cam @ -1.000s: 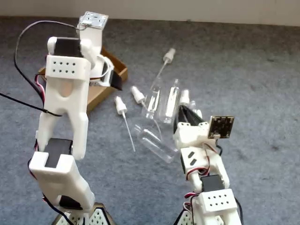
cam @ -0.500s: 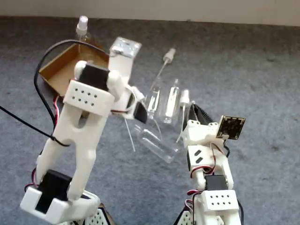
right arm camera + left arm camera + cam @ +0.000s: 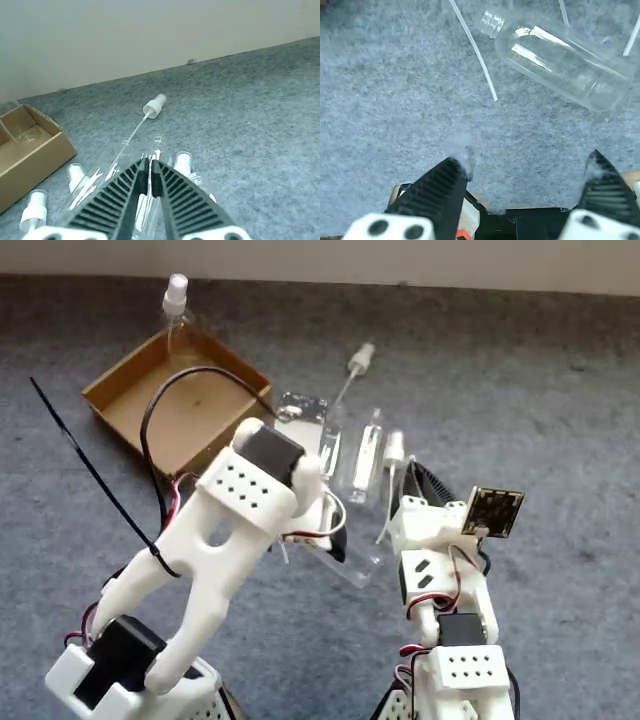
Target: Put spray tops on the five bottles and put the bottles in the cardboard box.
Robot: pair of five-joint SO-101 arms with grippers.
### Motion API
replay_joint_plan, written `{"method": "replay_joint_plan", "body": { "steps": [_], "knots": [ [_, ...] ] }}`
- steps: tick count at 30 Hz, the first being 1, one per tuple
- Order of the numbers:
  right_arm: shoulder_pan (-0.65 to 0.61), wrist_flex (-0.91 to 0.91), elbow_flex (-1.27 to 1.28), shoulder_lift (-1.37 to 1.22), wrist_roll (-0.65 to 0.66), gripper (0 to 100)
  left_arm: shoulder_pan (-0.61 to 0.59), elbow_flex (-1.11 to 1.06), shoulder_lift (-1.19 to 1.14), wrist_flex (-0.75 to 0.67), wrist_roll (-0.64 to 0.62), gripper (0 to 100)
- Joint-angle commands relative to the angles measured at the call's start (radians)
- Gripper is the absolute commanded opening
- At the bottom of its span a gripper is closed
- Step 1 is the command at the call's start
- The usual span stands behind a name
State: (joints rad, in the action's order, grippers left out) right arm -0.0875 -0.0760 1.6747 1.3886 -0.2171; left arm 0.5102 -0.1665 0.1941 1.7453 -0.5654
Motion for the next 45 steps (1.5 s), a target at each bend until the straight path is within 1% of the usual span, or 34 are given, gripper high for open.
{"method": "replay_joint_plan", "body": {
  "steps": [1,3,6,8,11,13,17,23,27,35,45],
  "knots": [
    [0.008,0.028,0.116,0.013,-0.008,0.8,0.022,0.004,0.042,-0.044,-0.043,31],
    [0.008,0.028,0.116,0.013,-0.008,0.8,0.012,-0.021,0.042,-0.103,-0.043,31],
    [0.008,0.028,0.116,0.013,-0.008,0.8,0.007,-0.116,0.042,-0.199,-0.048,31],
    [0.008,0.028,0.116,0.013,-0.008,0.8,-0.004,-0.173,0.042,-0.278,-0.1,31],
    [0.002,0.028,0.116,0.013,-0.008,0.8,-0.025,-0.202,0.042,-0.348,-0.172,31],
    [-0.013,0.028,0.116,0.013,-0.005,0.8,-0.025,-0.203,0.042,-0.365,-0.19,31],
    [-0.028,0.028,0.116,0.013,-0.002,0.8,-0.019,-0.208,0.042,-0.368,-0.265,31],
    [-0.028,0.028,0.116,0.013,-0.002,0.8,-0.021,-0.209,0.039,-0.371,-0.31,31],
    [-0.028,0.028,0.116,0.013,-0.002,0.8,-0.028,-0.243,0.041,-0.457,-0.385,31],
    [-0.028,0.028,0.116,0.013,-0.002,0.8,-0.03,-0.42,0.041,-0.695,-0.393,31],
    [-0.03,0.028,0.116,0.013,-0.002,0.8,-0.021,-0.556,0.041,-0.87,-0.393,30]
  ]
}}
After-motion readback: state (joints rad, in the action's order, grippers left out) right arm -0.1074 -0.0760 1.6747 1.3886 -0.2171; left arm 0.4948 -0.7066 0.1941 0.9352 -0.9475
